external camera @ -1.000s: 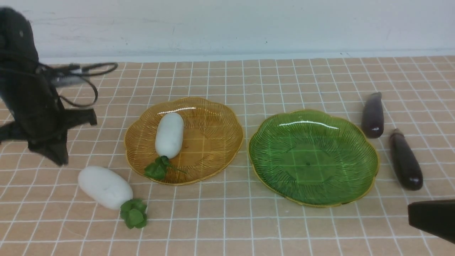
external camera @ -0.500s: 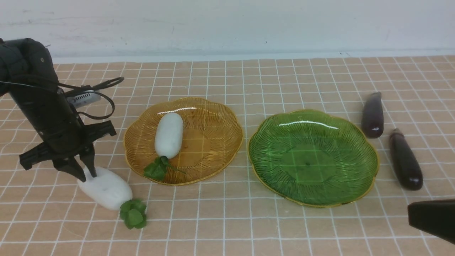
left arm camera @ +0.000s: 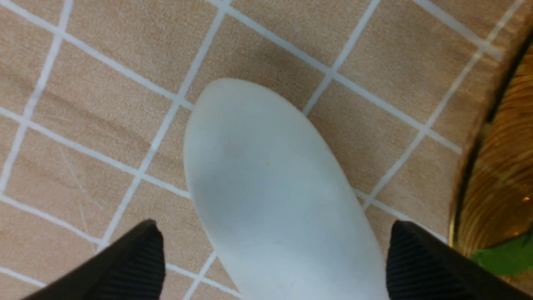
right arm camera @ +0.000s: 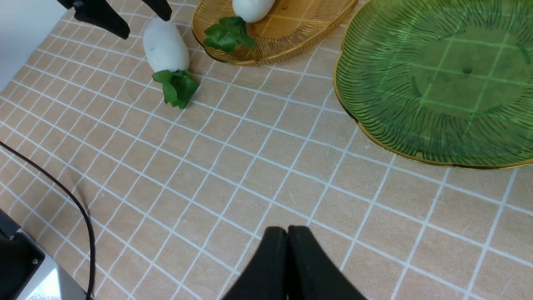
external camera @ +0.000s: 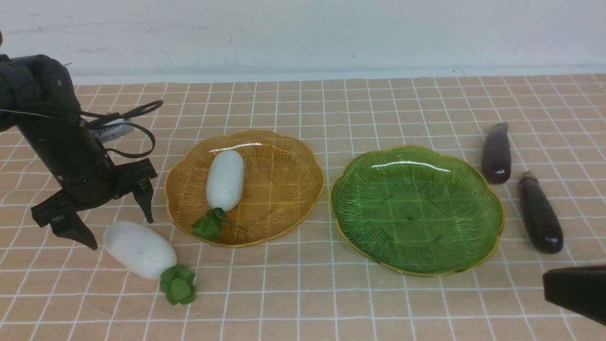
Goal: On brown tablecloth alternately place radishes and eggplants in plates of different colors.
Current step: 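Pick up the white radish and place it in the left plate, then put the eggplants into the green plate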
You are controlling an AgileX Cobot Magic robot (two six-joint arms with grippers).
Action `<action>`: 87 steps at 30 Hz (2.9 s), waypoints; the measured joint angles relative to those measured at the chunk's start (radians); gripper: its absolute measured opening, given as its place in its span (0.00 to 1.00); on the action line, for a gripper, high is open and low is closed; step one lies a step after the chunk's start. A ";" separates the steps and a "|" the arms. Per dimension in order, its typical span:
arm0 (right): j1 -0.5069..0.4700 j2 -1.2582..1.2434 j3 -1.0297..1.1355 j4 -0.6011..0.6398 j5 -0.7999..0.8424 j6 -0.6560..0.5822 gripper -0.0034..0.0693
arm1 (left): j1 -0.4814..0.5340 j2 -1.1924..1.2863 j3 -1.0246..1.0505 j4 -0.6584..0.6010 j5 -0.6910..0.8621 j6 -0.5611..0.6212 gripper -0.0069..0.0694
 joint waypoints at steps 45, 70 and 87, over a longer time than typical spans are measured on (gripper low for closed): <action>0.000 0.086 -0.087 -0.164 -0.190 0.257 0.03 | -0.283 0.201 -0.453 -0.222 -0.144 0.614 0.91; -0.074 1.153 -0.726 -0.722 -0.184 0.695 0.82 | -0.281 -0.421 -0.154 -0.117 0.159 0.672 0.09; -0.037 1.231 -0.873 -0.544 -0.116 0.592 0.47 | -0.281 -0.669 0.160 -0.090 0.091 0.674 0.09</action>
